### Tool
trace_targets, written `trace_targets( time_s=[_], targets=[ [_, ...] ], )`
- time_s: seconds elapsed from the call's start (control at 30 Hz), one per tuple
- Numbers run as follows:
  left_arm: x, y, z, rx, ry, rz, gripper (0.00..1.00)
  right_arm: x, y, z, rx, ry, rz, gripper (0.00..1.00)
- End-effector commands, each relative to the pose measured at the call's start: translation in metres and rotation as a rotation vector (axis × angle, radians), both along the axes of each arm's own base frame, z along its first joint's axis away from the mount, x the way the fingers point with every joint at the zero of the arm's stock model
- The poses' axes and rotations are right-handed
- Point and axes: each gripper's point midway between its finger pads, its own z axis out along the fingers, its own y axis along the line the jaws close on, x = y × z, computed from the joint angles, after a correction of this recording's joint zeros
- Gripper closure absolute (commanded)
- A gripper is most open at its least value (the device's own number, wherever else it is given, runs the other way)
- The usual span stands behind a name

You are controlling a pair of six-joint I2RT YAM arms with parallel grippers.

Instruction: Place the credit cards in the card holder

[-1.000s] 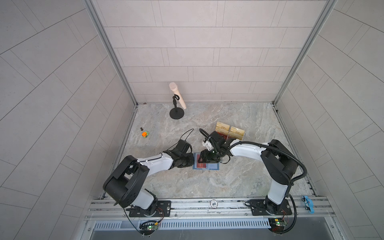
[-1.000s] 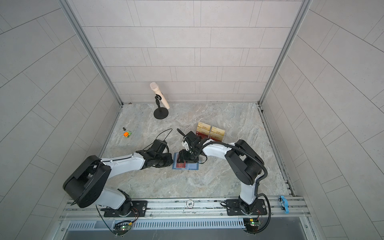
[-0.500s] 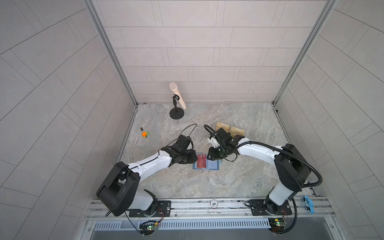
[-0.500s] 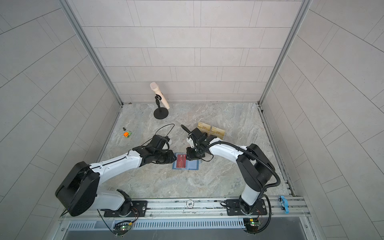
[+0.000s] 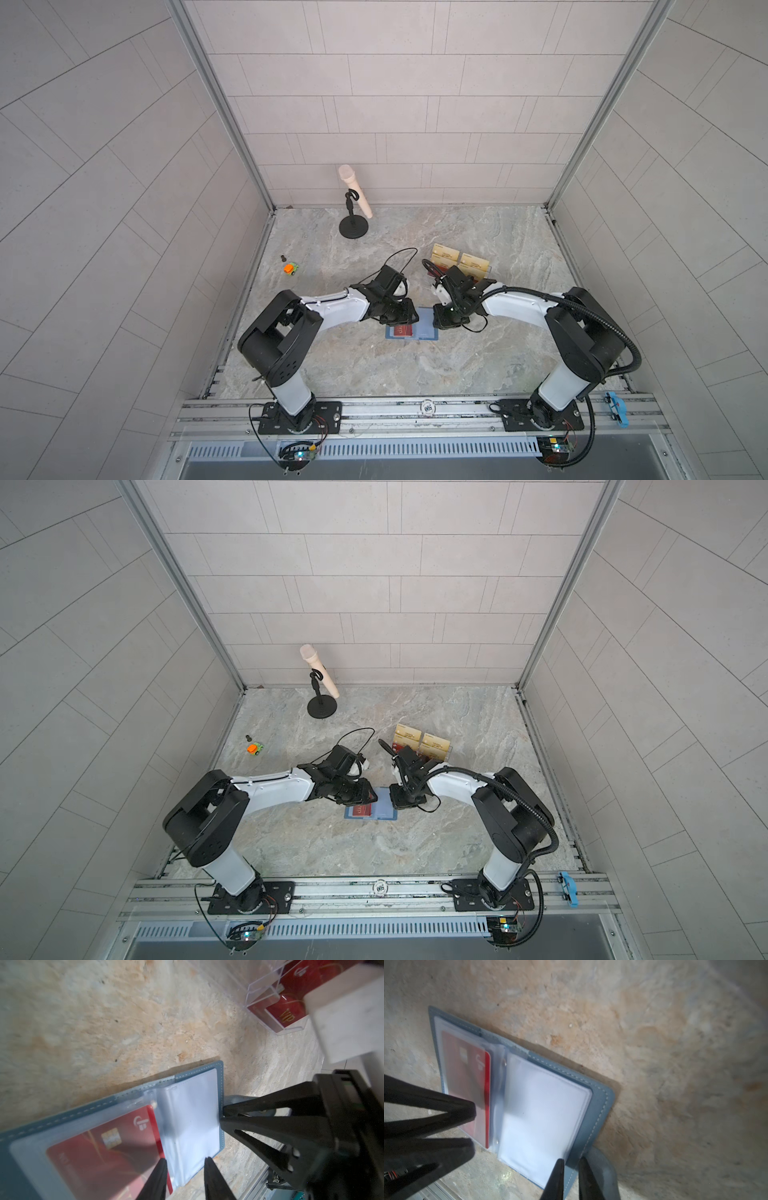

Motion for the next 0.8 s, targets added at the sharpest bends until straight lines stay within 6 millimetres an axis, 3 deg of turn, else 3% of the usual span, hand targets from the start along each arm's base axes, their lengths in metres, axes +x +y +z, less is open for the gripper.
trace_targets(
  time_s=[0.0, 0.77],
  targets=[
    [0.012, -0.016, 0.015, -0.058, -0.029, -0.019, 0.66, 0.008, 0.0, -0.001, 0.005, -0.031, -0.001, 0.82],
    [0.015, -0.011, -0.017, -0.015, 0.04, 0.005, 0.67, 0.006, 0.001, -0.009, -0.01, 0.0, 0.008, 0.83]
  ],
)
